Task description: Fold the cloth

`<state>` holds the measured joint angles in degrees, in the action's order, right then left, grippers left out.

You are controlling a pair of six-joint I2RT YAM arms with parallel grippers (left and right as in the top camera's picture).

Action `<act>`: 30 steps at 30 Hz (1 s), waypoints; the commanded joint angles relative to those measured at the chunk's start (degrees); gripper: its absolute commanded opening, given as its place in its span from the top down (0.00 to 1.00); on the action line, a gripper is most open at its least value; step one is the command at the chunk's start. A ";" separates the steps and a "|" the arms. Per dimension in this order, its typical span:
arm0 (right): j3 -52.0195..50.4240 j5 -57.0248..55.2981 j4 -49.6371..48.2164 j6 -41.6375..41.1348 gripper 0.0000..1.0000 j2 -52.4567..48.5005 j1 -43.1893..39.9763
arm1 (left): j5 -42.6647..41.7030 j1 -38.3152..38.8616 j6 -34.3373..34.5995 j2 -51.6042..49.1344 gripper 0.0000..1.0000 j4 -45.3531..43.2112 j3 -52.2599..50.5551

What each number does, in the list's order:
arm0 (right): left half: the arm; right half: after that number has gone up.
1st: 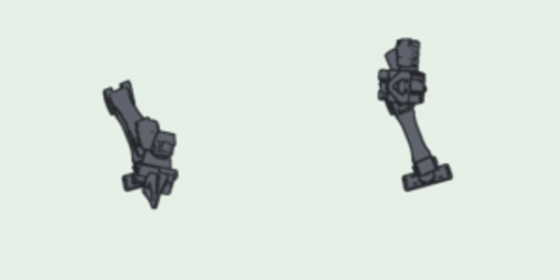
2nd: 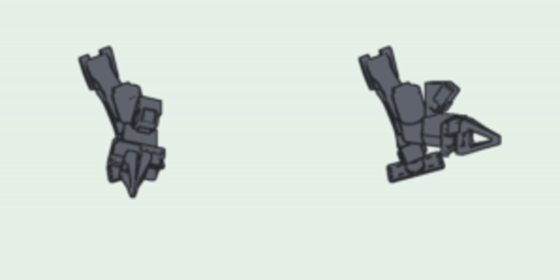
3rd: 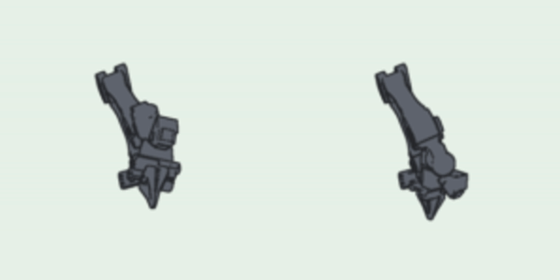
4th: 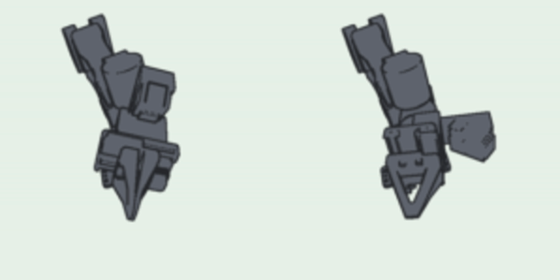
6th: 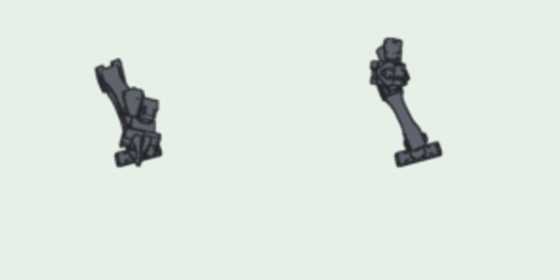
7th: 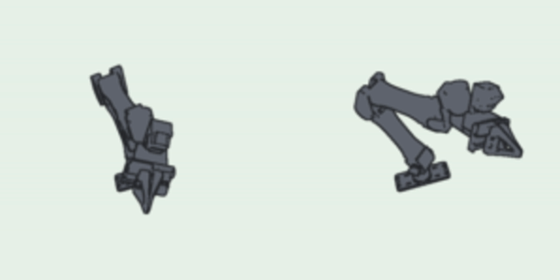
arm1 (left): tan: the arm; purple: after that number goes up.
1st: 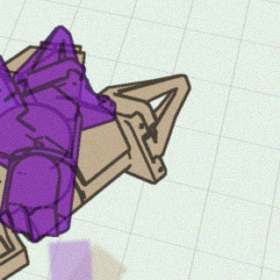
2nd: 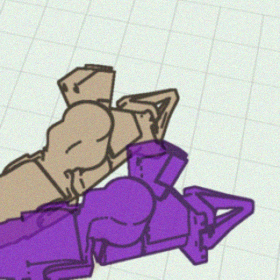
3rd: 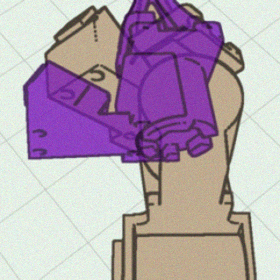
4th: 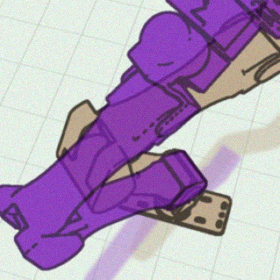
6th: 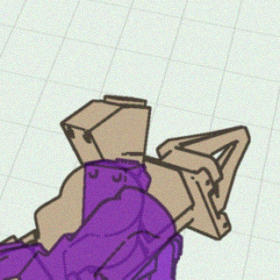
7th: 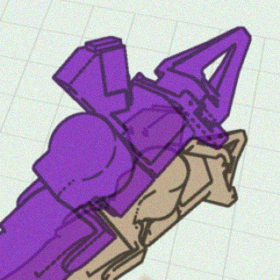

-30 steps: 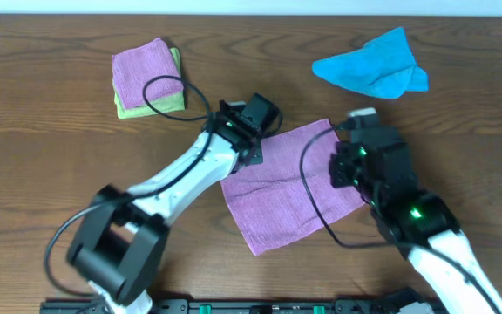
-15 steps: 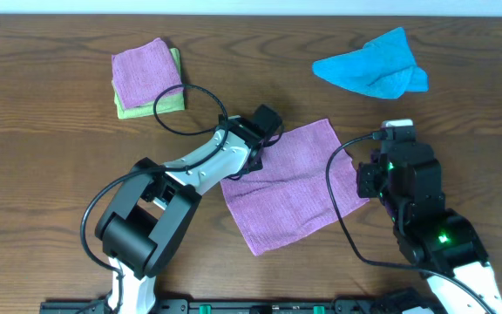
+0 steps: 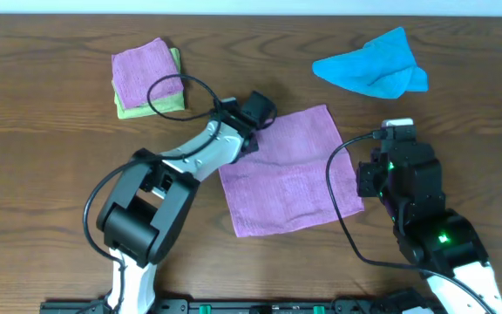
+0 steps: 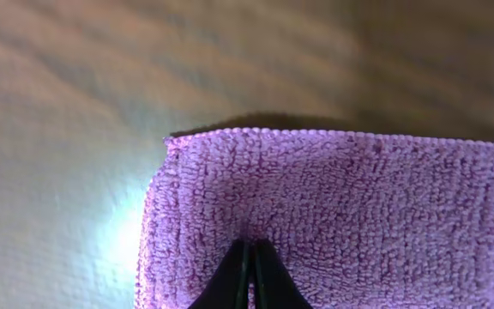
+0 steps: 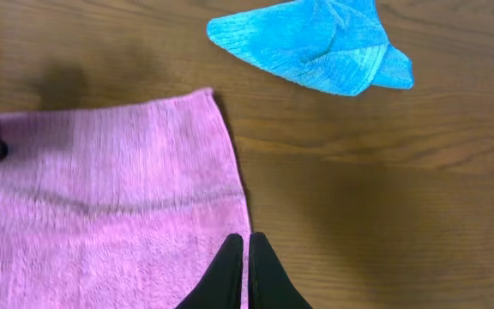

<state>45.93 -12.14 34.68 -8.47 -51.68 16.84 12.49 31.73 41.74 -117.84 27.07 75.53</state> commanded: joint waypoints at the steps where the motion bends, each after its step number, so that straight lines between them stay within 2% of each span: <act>1: 0.20 1.70 -0.20 0.85 0.95 0.28 -0.37 | -0.26 -4.11 -3.08 -5.57 0.94 -0.52 -2.51; 6: 0.20 5.88 0.28 0.83 0.95 -1.49 -0.37 | -2.80 -8.48 -5.40 -5.57 0.94 -4.35 -2.51; 10: 0.20 6.60 0.63 0.81 0.96 -3.69 -0.35 | -8.20 -9.86 -8.66 -5.57 0.94 -7.08 -2.43; 11: 0.20 6.60 0.68 0.81 0.97 -4.15 -0.31 | -9.49 -9.86 -8.94 -5.57 0.89 -7.08 -2.27; 12: 0.20 6.60 0.68 0.79 0.98 -4.50 -0.31 | -10.88 -9.86 -9.03 -5.55 0.72 -7.08 -2.12; 13: 0.20 6.60 0.63 0.81 0.98 -4.85 -0.31 | -12.46 -9.86 -9.38 -5.44 0.43 -6.88 -1.95; 14: 0.20 6.60 0.61 0.81 0.98 -5.14 -0.31 | -13.84 -9.86 -9.62 -5.25 0.05 -6.40 -1.77; 17: 0.20 6.69 1.75 0.76 0.96 -6.67 -0.31 | -17.05 -9.86 -9.66 -4.00 0.04 -3.91 -1.03; 18: 0.20 7.69 2.67 0.61 0.92 -7.72 -0.33 | -17.05 -9.86 -9.70 -3.17 0.05 -2.54 -0.59; 21: 0.20 11.39 4.24 0.17 0.68 -11.69 -0.33 | -17.00 -9.86 -11.98 0.68 0.05 1.27 0.70; 24: 0.20 13.27 4.13 -0.13 0.49 -14.51 -0.33 | -17.03 -9.86 -13.66 6.34 0.05 4.20 1.14; 30: 0.17 13.27 3.72 1.70 0.39 -15.41 -0.33 | -16.81 -9.88 -16.06 21.27 0.05 9.92 1.14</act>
<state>45.93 0.27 38.15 -8.27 -67.11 16.82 -3.95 22.13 27.75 -102.80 35.88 76.31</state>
